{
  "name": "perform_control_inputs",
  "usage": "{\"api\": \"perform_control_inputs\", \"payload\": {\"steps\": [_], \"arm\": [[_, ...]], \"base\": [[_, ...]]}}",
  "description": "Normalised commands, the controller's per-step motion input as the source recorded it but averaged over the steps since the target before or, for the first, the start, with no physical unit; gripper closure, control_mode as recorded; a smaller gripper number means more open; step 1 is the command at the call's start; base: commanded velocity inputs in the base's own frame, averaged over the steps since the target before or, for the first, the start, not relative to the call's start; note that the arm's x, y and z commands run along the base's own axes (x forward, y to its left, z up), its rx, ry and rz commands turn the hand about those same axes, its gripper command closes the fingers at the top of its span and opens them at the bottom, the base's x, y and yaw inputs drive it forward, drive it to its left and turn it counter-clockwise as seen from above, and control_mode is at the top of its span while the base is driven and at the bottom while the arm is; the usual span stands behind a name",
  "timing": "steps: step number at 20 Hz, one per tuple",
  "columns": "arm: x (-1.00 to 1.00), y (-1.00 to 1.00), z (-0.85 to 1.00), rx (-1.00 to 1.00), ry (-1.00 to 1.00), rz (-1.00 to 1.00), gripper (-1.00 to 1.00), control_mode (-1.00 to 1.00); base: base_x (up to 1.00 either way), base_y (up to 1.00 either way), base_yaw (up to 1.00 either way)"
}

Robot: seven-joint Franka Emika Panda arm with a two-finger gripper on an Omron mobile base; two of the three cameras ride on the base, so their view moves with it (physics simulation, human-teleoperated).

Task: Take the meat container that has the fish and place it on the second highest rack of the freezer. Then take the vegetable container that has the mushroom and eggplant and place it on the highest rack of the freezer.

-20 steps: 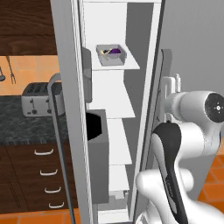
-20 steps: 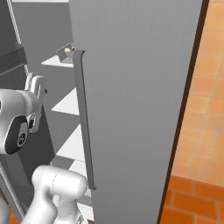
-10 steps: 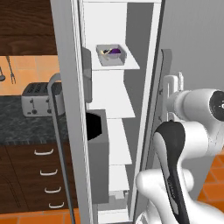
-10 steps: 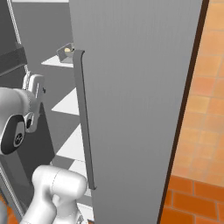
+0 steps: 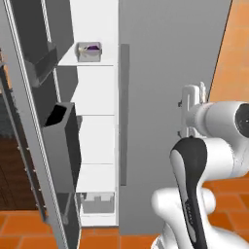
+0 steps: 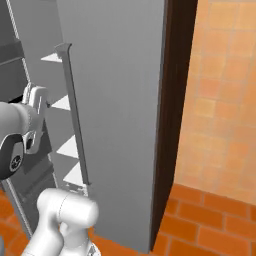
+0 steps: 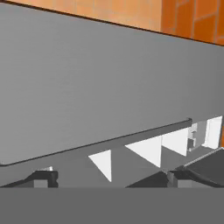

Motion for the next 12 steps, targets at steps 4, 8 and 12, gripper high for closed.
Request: {"api": "perform_control_inputs", "payload": {"steps": [4, 8, 12], "arm": [[0.00, 0.00, 0.00, 0.00, 0.00, 0.00, -1.00, 1.00], [0.00, 0.00, 0.00, 0.00, 0.00, 0.00, -1.00, 1.00], [0.00, 0.00, 0.00, 0.00, 0.00, 0.00, -1.00, 1.00]], "base": [[-0.77, -0.43, 0.37], [-0.39, -0.02, 0.59], [-0.25, 0.00, 0.79]]}}
